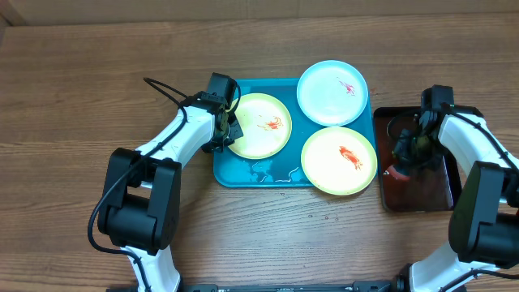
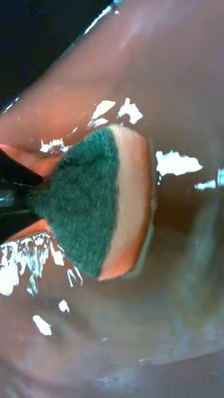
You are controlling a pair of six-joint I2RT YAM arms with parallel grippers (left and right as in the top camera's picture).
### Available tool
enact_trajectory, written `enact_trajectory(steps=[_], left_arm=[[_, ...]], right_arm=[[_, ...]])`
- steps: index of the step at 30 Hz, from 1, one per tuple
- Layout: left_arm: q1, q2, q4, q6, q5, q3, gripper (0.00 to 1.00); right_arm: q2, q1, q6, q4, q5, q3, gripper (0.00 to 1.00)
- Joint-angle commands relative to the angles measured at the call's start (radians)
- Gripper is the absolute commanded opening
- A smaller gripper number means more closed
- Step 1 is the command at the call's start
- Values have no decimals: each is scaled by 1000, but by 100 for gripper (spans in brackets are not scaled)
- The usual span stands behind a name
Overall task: Clean dirty plates on tray and stack at the side
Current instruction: 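Lower right gripper into the brown tray and grasp the sponge, then lift the sponge with right gripper and move it over the left yellow plate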
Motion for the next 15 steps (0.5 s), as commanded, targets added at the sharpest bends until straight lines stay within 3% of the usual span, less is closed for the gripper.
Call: enact_trajectory(steps=[1, 9, 15], left_arm=[[-6, 14, -17, 29, -3, -5, 4], [-6, 14, -14, 30, -4, -5, 4], [-6, 14, -10, 77, 4, -5, 4]], right_arm=[[-8, 5, 6, -1, 25, 6, 4], [-50, 5, 3, -177, 23, 201, 4], [-105, 5, -63, -220, 18, 246, 4]])
